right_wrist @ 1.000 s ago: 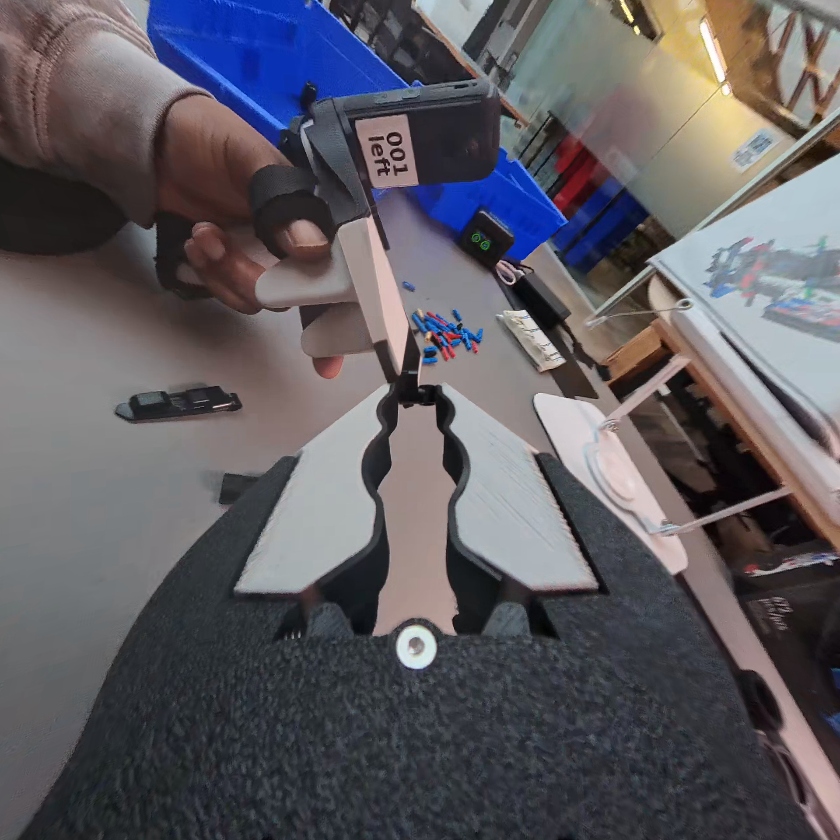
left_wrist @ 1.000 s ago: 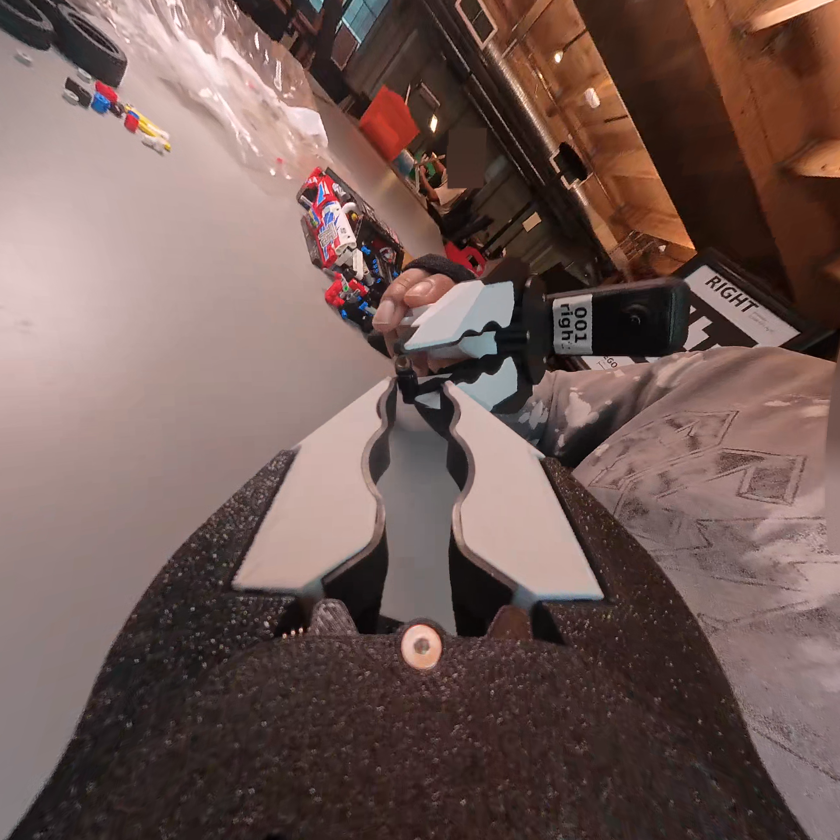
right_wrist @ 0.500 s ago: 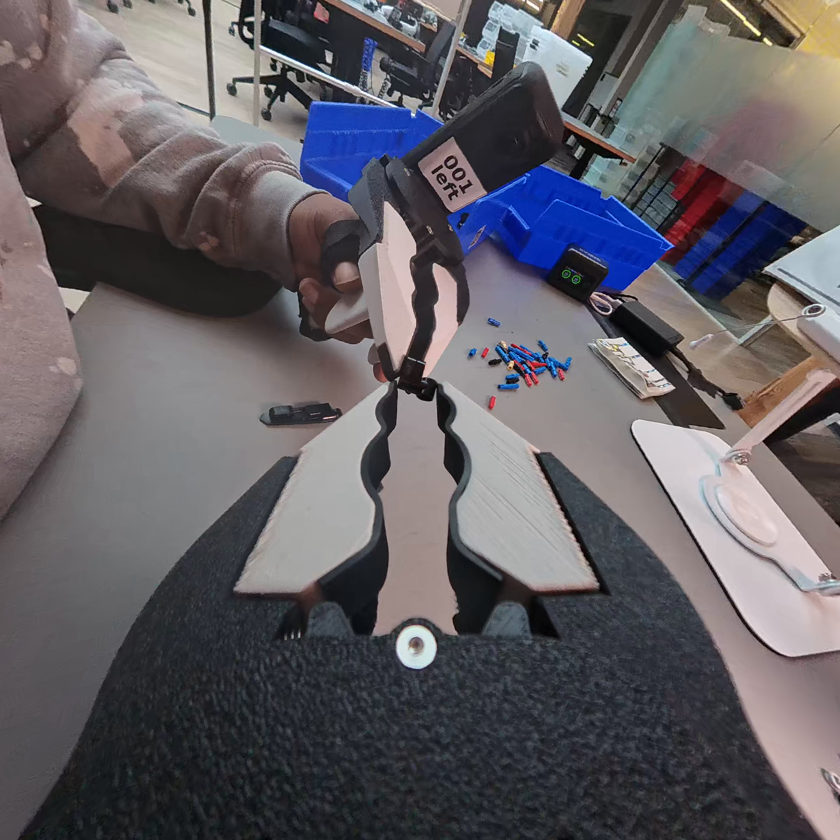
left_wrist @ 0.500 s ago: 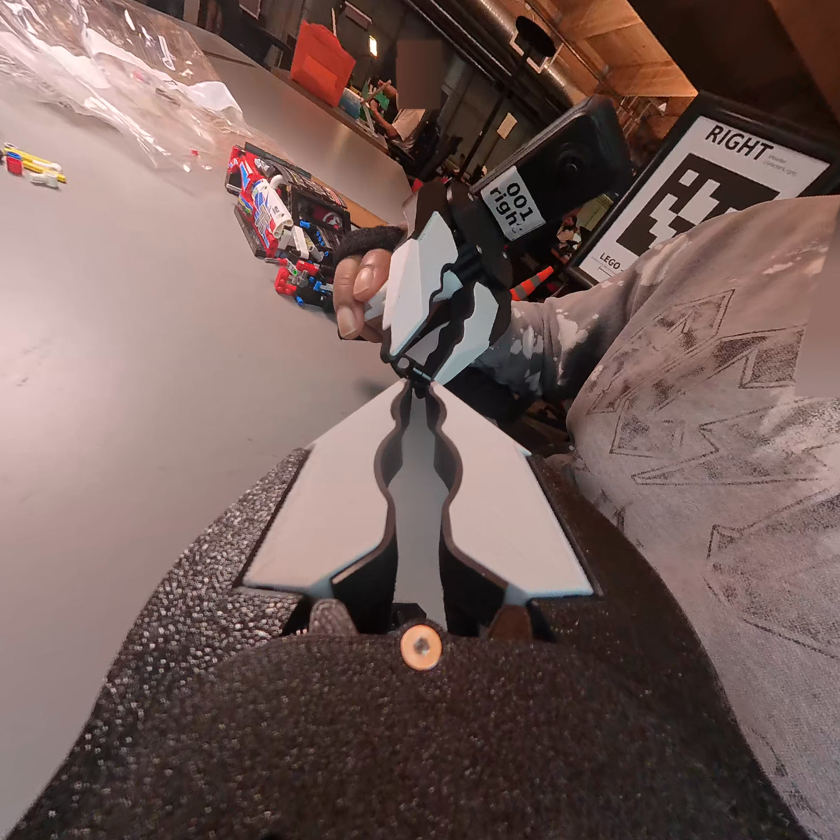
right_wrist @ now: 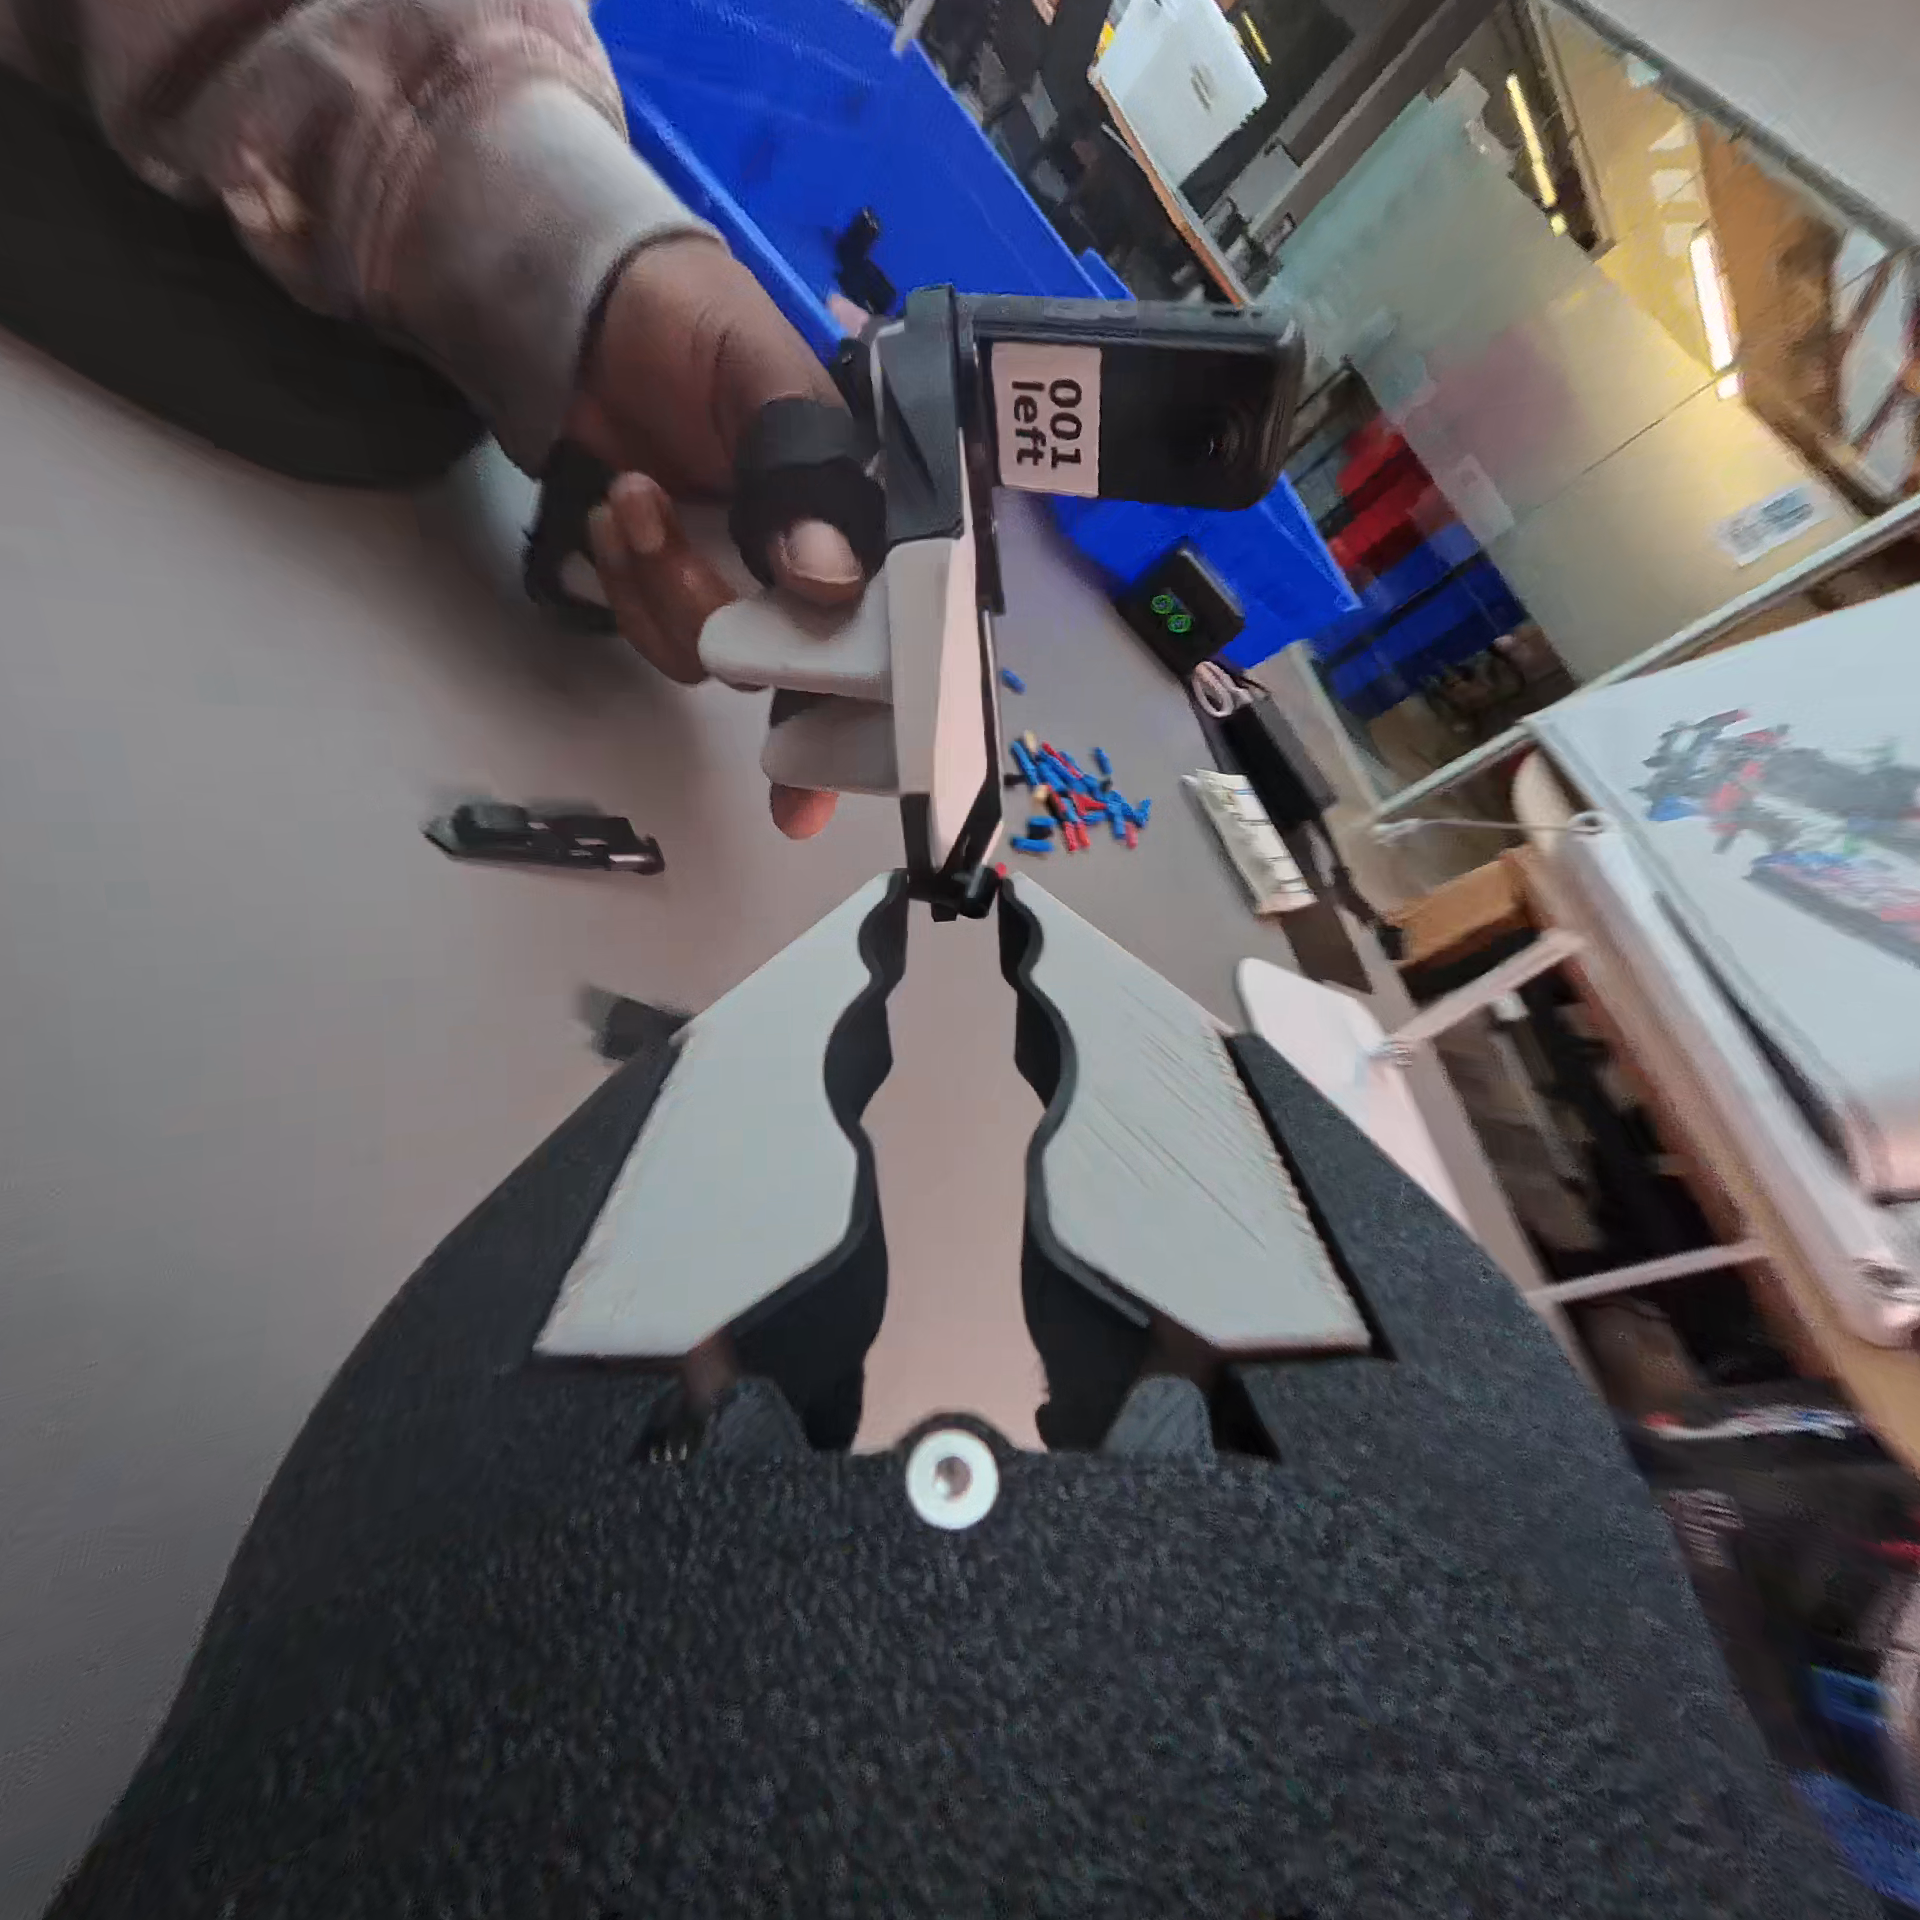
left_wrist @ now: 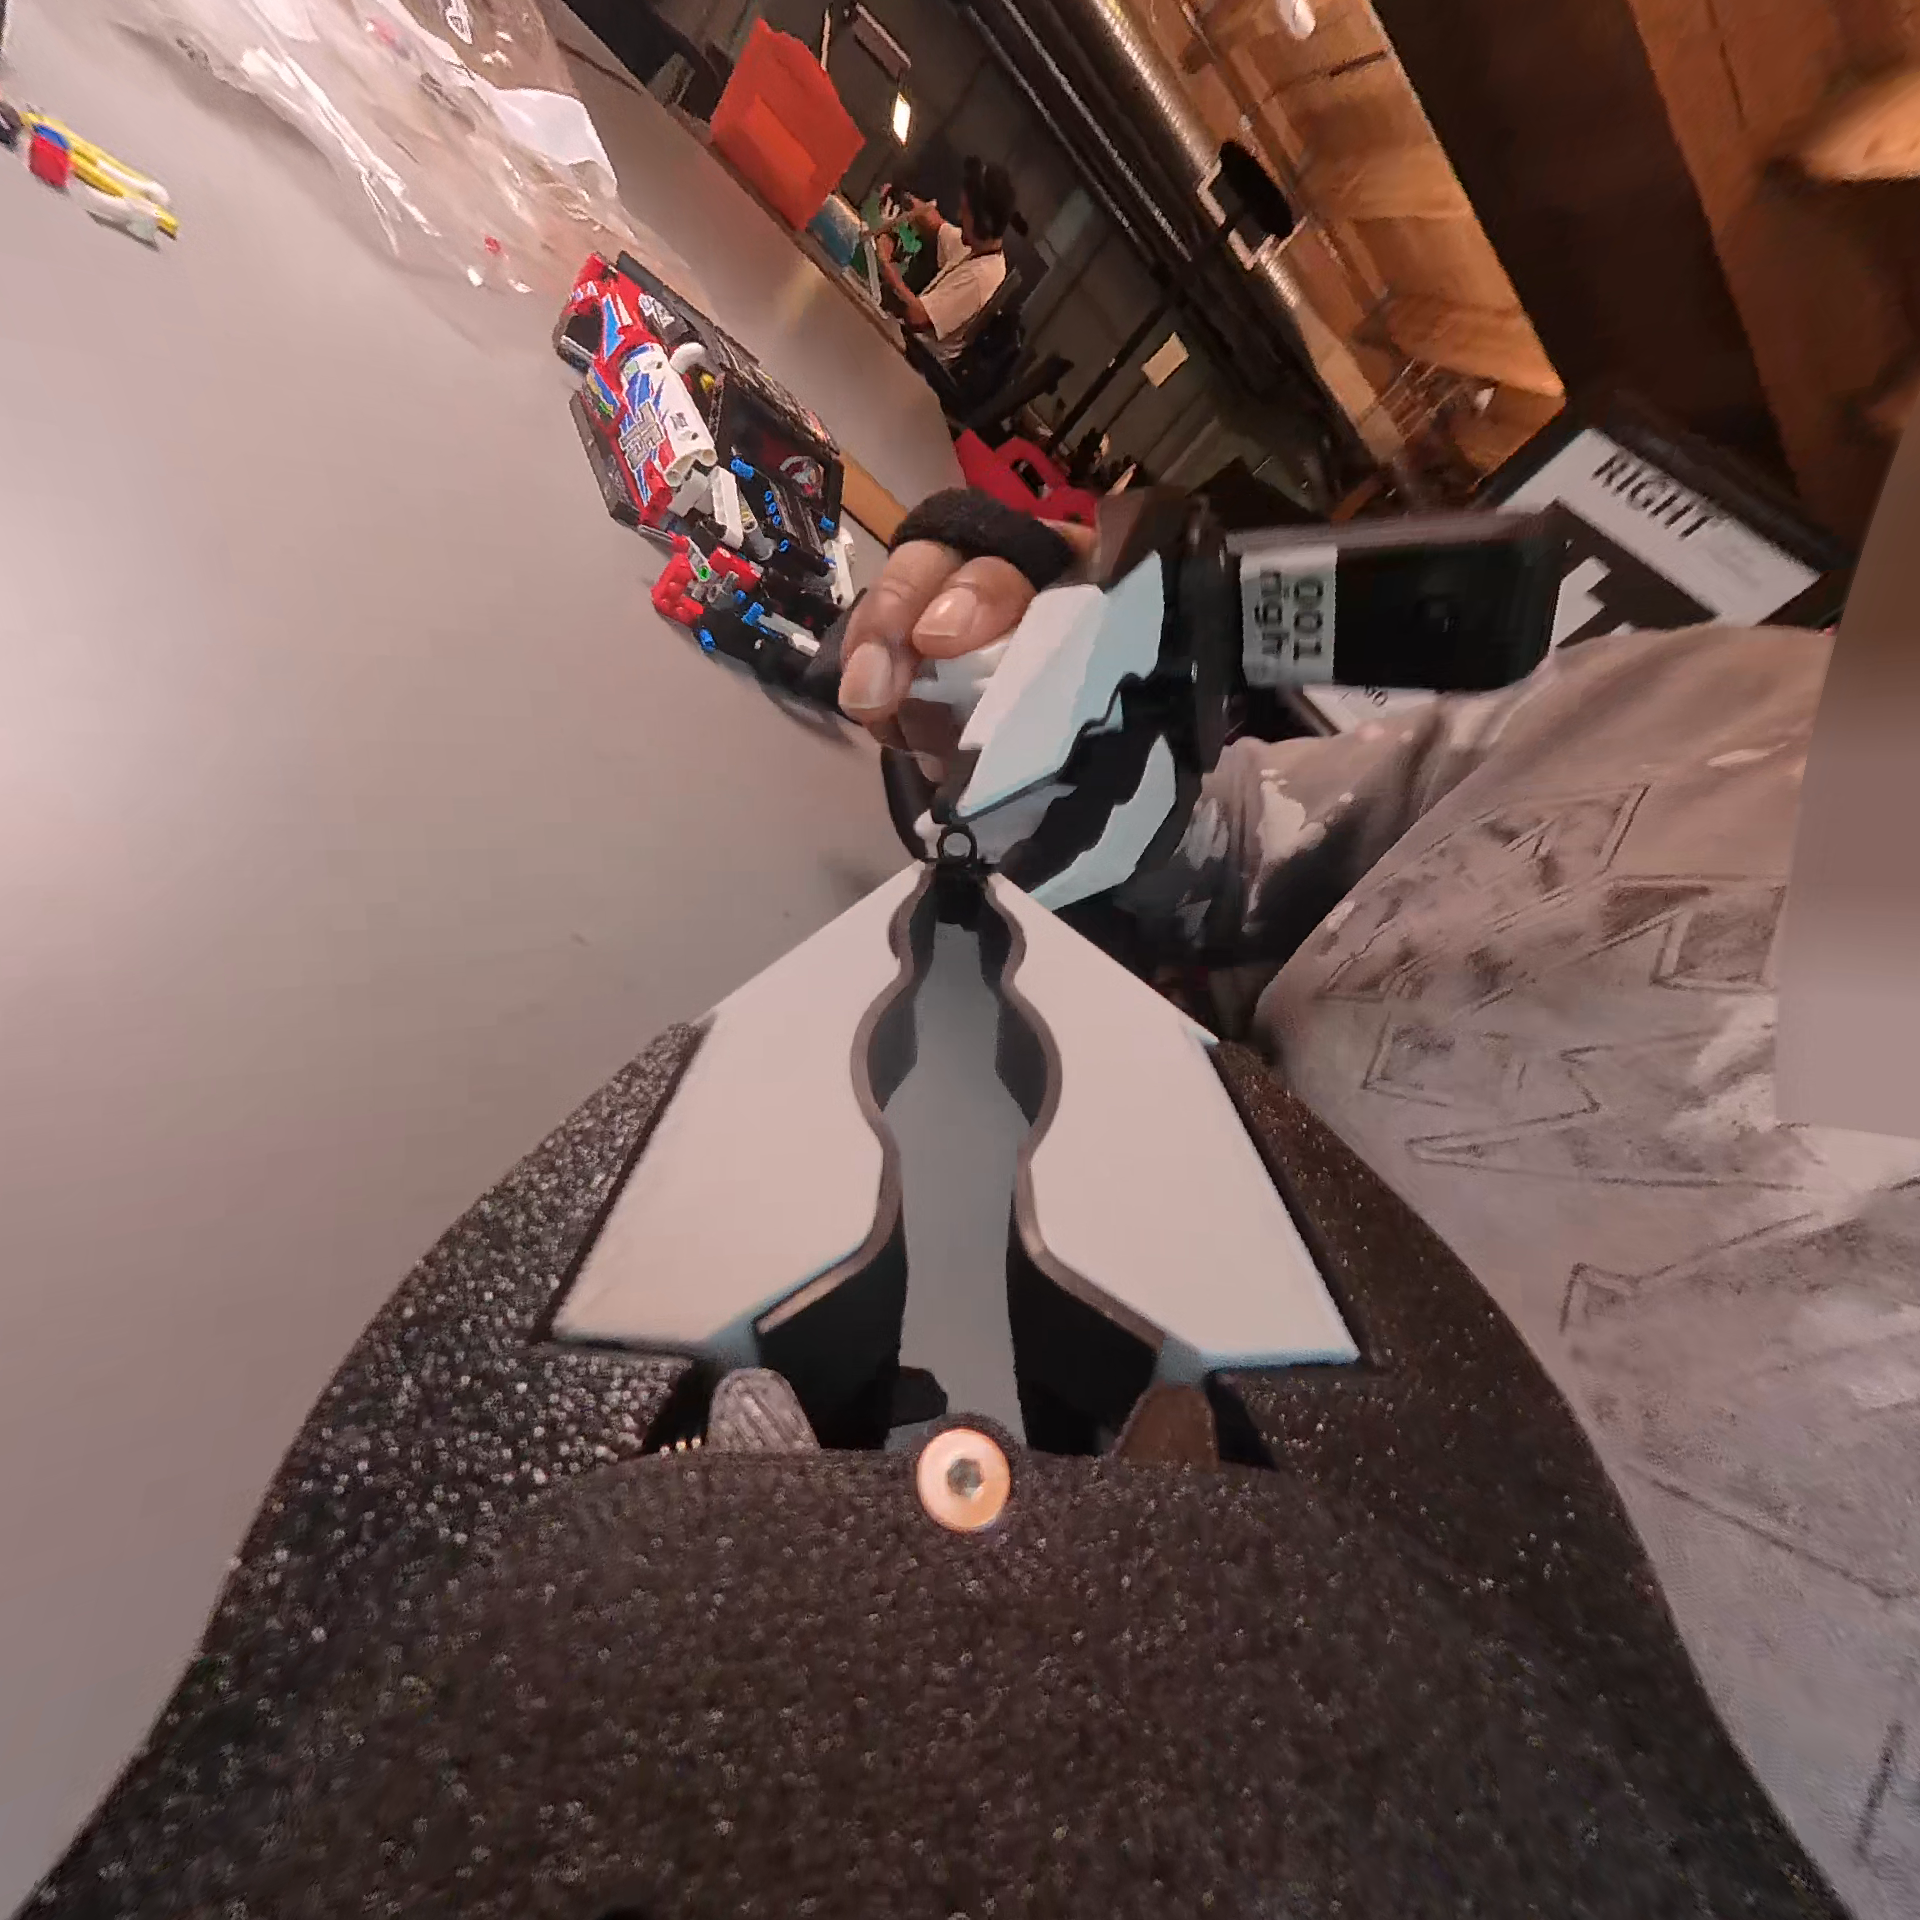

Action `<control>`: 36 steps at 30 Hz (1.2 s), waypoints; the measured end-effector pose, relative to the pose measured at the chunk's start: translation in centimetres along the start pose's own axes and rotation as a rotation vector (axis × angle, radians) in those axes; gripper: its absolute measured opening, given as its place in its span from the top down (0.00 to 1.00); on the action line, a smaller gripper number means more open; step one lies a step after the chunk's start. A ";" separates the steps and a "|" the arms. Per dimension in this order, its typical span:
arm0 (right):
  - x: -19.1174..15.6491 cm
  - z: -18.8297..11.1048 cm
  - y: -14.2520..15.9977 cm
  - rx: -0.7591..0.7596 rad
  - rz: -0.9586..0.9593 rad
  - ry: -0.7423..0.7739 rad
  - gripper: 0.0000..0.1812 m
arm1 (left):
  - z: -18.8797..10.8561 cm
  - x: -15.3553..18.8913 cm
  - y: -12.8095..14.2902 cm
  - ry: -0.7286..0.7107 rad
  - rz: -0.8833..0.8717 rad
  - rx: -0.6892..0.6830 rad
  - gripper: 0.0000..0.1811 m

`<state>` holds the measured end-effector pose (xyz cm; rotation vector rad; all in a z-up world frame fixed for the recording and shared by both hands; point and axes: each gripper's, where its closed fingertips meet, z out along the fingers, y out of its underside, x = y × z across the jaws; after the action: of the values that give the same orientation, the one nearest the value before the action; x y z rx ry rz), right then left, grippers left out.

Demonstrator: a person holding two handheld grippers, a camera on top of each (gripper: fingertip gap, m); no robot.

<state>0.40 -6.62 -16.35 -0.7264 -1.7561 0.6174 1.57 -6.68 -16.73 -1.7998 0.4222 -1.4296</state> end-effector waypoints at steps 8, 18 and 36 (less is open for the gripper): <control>-2.0 -0.9 0.8 0.090 0.600 -0.384 0.90 | 0.3 -1.0 2.2 -0.280 0.553 -0.241 0.97; -3.3 -0.1 1.7 -0.003 0.462 -0.368 0.94 | 0.6 -1.7 3.5 -0.348 0.669 -0.352 0.97; -1.0 -2.8 -1.2 0.152 0.519 -0.393 1.00 | -1.4 -3.0 3.7 -0.431 0.812 -0.447 0.97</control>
<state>3.11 -7.97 -15.35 -1.0134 -1.8494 1.3039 0.11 -7.55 -21.39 -1.8689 1.1414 -0.3903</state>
